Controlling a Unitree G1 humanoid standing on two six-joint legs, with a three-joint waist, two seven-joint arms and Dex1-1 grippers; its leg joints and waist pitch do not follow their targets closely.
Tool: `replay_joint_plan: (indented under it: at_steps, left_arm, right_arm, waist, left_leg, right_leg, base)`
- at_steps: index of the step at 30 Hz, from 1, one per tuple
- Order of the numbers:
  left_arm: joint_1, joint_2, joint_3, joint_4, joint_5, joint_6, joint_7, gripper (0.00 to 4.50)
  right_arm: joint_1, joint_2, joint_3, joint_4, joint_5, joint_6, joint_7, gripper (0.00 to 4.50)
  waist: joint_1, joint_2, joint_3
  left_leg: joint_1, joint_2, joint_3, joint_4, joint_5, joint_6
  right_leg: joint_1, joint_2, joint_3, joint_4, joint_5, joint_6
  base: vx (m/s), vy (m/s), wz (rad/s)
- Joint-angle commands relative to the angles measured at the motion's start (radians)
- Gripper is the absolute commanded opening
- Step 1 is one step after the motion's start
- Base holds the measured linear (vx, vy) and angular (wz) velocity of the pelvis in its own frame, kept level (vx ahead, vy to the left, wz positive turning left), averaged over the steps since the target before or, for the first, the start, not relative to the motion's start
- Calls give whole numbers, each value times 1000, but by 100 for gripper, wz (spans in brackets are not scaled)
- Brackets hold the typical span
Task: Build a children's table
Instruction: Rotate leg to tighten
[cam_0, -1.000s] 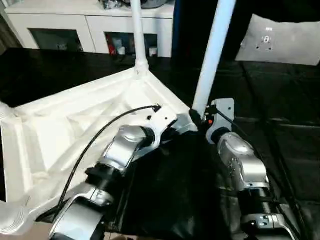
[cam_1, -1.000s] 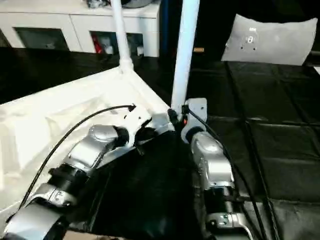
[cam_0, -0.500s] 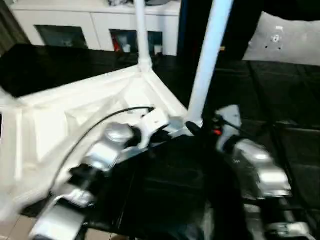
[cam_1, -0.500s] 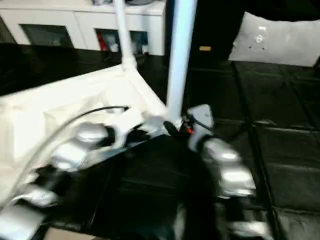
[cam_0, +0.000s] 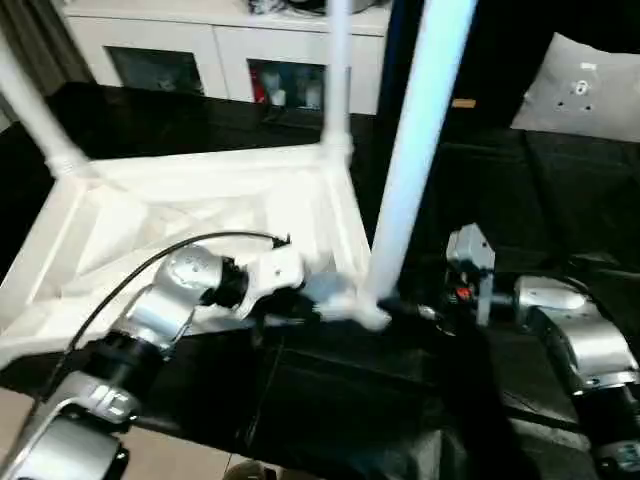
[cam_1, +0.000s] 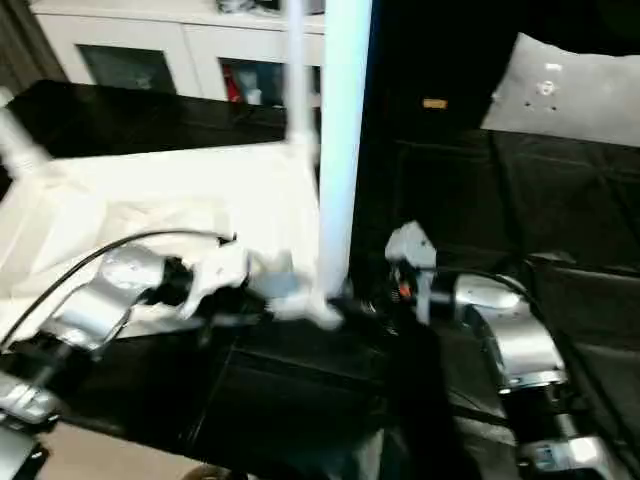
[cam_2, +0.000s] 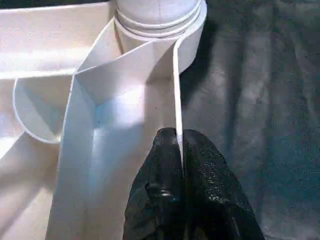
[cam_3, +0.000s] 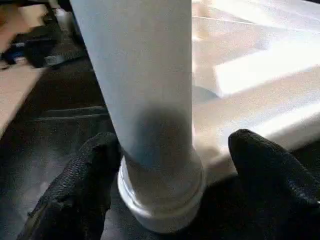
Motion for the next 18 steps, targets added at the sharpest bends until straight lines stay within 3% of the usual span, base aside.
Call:
replay_joint_plan:
  at_steps: [1, 8, 14, 18]
  left_arm:
    - [-15, 3, -29, -33, -3, -26, -42, 0]
    - [-15, 8, -35, -54, -9, -25, -74, 0]
    - [-10, 15, -38, -63, -14, -30, -91, 0]
    - [-6, 16, -36, -63, -18, -25, -95, 0]
  right_arm:
    - [-18, -5, 12, 0, 8, -5, 26, 344]
    - [-32, 4, 35, 27, 14, 13, 75, 287]
    - [-40, -1, 48, 32, 32, 29, 116, 220]
    - [-40, -2, 51, 31, 36, 39, 132, 202]
  waist:
    - [-1, -14, -75]
    - [0, -18, -77]
    - [2, -17, -80]
    - [1, -18, -78]
  left_leg:
    - [7, 37, 1, -71, -186, 97]
    - [3, 36, 1, -70, -167, 93]
    - [1, 37, 1, -68, -139, 106]
    - [1, 35, 3, -68, -149, 103]
  right_leg:
    - [64, -62, 58, -66, -432, -144]
    - [65, -61, 57, -67, -437, -129]
    - [66, -59, 58, -58, -380, -149]
    - [66, -59, 57, -61, -400, -145]
  base:
    - [0, 0, 0]
    - [0, 0, 0]
    - [0, 0, 0]
    - [0, 0, 0]
